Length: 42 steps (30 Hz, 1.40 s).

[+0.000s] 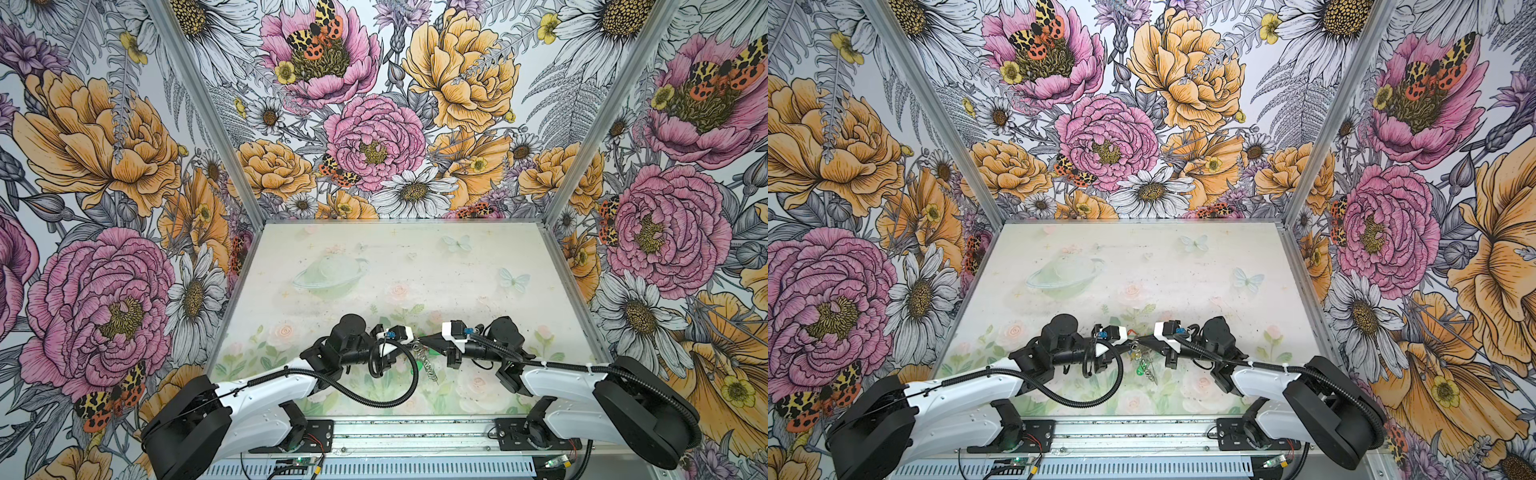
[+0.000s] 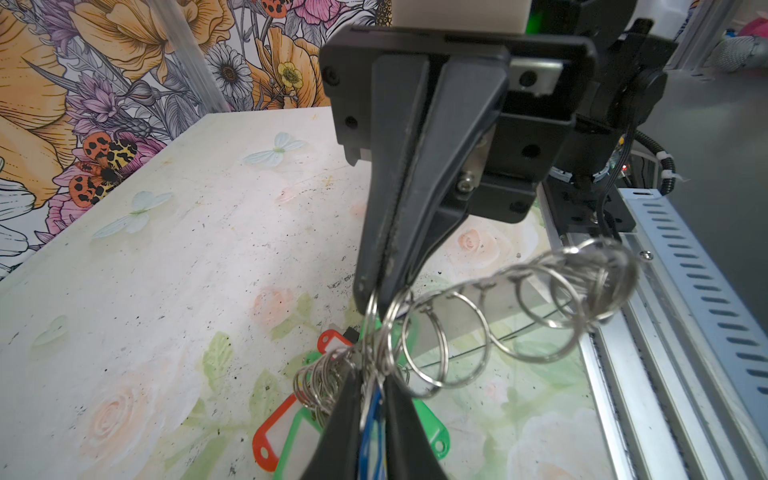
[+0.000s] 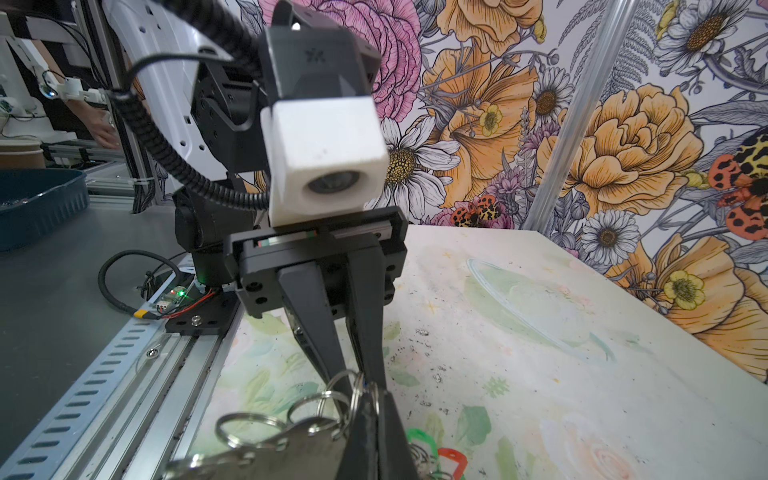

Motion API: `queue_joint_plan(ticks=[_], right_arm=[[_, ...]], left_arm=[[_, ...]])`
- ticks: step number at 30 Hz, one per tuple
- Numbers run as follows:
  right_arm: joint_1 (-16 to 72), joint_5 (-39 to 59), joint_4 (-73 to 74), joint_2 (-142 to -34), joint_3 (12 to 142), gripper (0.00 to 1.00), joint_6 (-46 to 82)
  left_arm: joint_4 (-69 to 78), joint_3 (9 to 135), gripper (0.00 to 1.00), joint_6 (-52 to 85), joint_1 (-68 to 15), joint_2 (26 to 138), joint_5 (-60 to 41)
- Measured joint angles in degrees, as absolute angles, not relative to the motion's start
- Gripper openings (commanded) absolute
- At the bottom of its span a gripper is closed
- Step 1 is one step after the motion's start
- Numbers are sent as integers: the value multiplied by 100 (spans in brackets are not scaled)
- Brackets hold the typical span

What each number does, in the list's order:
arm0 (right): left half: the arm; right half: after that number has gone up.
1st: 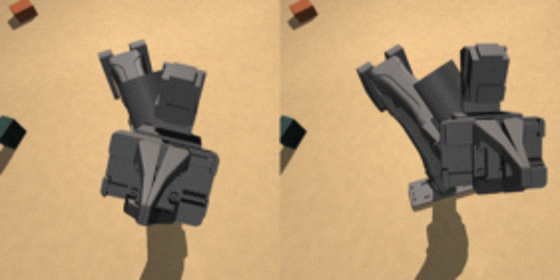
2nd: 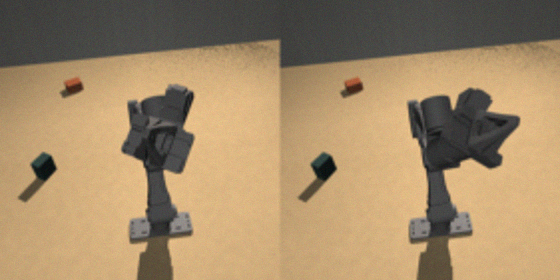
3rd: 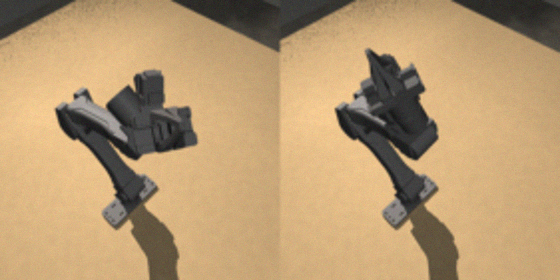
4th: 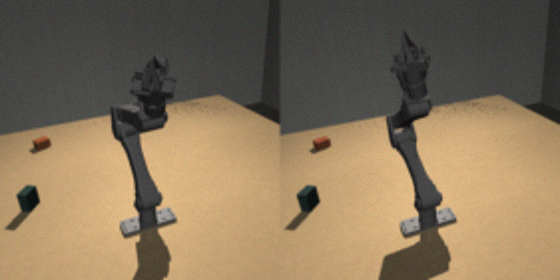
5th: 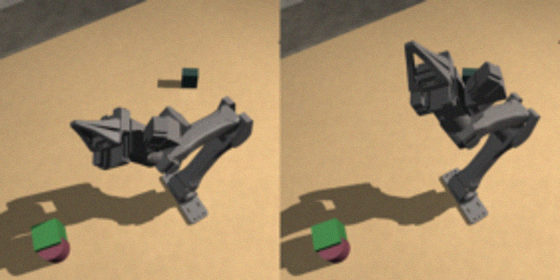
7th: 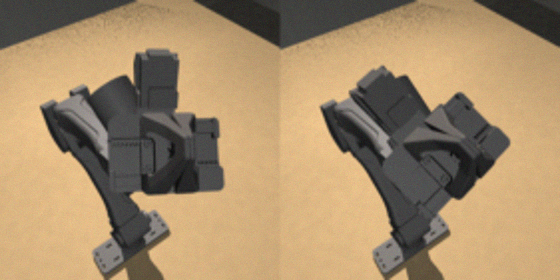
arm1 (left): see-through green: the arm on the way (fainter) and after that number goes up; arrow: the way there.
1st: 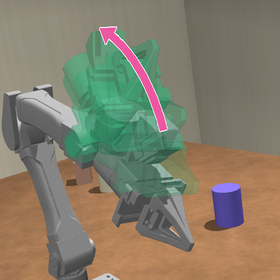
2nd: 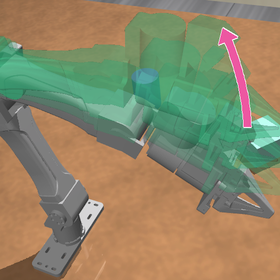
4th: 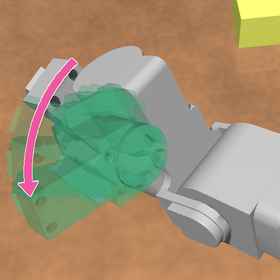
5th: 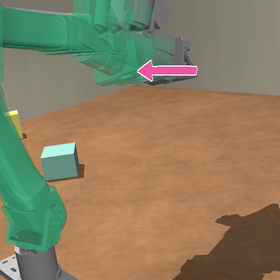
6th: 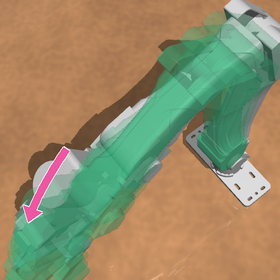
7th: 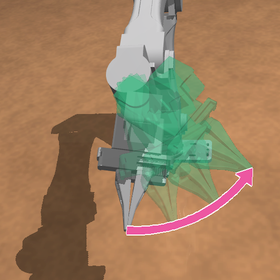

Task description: Put the keys on the keyring

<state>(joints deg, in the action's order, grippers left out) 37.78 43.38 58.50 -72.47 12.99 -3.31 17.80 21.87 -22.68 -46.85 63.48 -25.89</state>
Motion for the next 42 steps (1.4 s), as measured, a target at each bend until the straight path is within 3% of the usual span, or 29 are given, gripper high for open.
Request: queue_joint_plan(ticks=[10, 31, 42], right_arm=[[3780, 4338, 6466, -7808, 1299, 0, -189], [3778, 4650, 6632, -7819, 1295, 0, -191], [3778, 4678, 6632, -7819, 1295, 0, -213]], left_arm=[[1894, 2034, 22, -2241, -4652, 5996, -2416], [2141, 1846, 23, -2224, -4554, 5795, -1964], [2191, 1839, 27, -2182, -4550, 5765, -2215]])
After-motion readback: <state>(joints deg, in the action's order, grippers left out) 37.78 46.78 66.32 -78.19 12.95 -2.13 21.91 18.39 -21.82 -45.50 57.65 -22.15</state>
